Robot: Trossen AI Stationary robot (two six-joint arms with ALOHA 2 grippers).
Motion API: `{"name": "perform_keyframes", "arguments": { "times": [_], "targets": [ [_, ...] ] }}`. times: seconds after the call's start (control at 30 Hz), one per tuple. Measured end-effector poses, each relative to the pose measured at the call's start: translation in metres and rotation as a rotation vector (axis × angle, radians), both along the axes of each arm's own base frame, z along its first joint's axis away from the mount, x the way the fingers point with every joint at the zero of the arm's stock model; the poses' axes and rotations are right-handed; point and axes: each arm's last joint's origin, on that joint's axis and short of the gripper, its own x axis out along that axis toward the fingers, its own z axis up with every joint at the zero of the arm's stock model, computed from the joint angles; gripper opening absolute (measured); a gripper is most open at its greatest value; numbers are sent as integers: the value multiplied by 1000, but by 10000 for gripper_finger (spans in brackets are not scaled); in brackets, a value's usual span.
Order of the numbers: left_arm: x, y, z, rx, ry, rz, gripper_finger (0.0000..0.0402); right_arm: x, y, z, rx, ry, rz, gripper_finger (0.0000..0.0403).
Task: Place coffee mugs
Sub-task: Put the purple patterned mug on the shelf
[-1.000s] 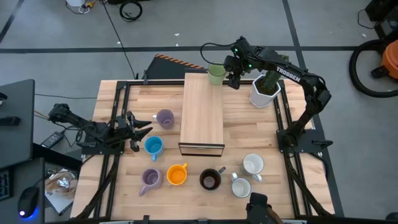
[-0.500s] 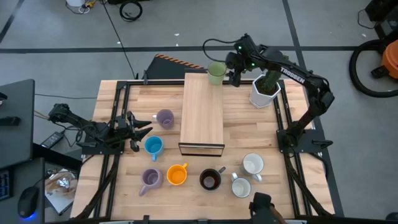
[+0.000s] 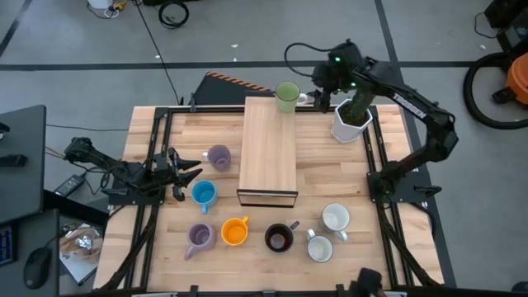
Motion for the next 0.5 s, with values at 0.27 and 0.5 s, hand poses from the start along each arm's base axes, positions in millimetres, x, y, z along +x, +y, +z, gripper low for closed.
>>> {"name": "perform_keyframes", "arguments": {
  "times": [0.27,0.5],
  "targets": [
    [0,0,0,-11,-4,-2,142,-26,46,30,51,-114,-26,243],
    [0,0,2,-125,-57,-16,142,-42,88,34,53,-205,0,237]
  ]
}}
